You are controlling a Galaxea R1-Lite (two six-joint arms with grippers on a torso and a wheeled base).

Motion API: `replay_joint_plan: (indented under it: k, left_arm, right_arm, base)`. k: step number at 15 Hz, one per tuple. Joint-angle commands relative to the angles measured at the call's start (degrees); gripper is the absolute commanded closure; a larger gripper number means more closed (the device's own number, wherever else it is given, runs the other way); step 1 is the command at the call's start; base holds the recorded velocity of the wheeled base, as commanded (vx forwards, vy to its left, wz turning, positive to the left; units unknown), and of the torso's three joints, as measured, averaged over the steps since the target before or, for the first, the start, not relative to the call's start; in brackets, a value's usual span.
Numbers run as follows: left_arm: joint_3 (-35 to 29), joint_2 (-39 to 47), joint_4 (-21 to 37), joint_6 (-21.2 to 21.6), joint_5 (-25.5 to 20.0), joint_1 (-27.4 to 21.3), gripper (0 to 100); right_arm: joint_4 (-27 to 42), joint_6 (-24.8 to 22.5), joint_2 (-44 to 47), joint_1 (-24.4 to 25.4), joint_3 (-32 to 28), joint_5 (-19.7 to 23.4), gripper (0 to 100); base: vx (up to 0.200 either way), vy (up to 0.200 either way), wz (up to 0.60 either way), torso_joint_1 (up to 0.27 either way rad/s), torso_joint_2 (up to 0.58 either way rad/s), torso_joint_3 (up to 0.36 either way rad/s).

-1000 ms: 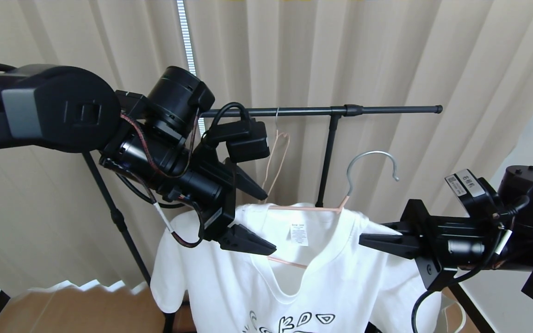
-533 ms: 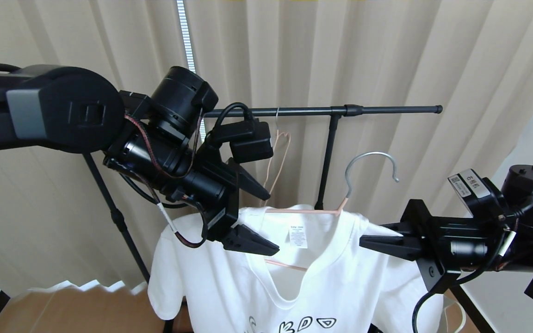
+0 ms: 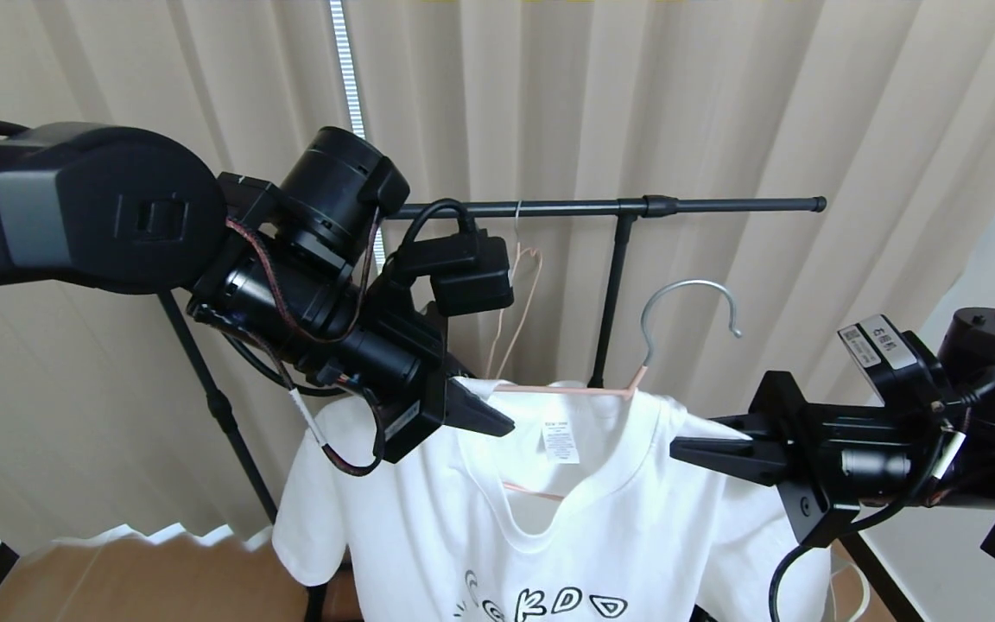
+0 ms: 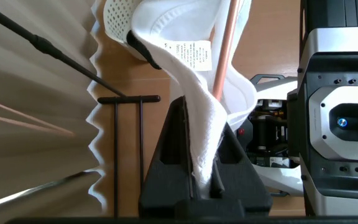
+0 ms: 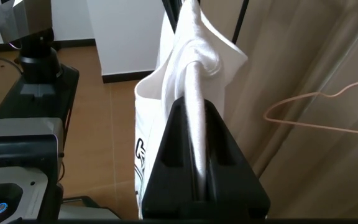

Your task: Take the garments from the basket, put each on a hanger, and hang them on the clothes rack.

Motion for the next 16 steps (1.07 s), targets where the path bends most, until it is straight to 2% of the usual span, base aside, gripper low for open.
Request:
replay_joint_plan:
  k: [1,4,5,13,16]
  left_arm:
    - [0.10,-0.39,-0.09,-0.01,-0.01,-0.02,100]
    - [0.28,-0.39,-0.18,-0.01,-0.01,-0.02,100]
    - [0.28,-0.48,-0.44,-0.01,-0.01,0.16,100]
    - [0.37,-1.88,-0.53,-0.45,0.08,1.56,100]
    - [1.60,-3.38,-0.53,-2.21,-0.01,2.79,100]
  right_arm:
    - [-0.15,-0.05,0.04,0.00,-0.29,-0.02,100]
    - [-0.07,0.30,0.48,-0.09,-0.99,-0.02,100]
    - [-0.07,0.30,0.83,-0.09,-1.08,-0.02,0]
    - [-0.07,0.21,2.76,-0.44,-1.78,-0.11,0]
    - [-0.15,0.21,2.32,-0.53,-1.78,-0.11,0]
  base:
    - [0.000,0.000,0.00,0.000,0.00,0.000]
    - [0.000,0.000,0.00,0.000,0.00,0.000]
    - [0.000,0.000,0.00,0.000,0.00,0.000]
    - [0.000,0.000,0.00,0.000,0.00,0.000]
    - [0.000,0.000,0.00,0.000,0.00,0.000]
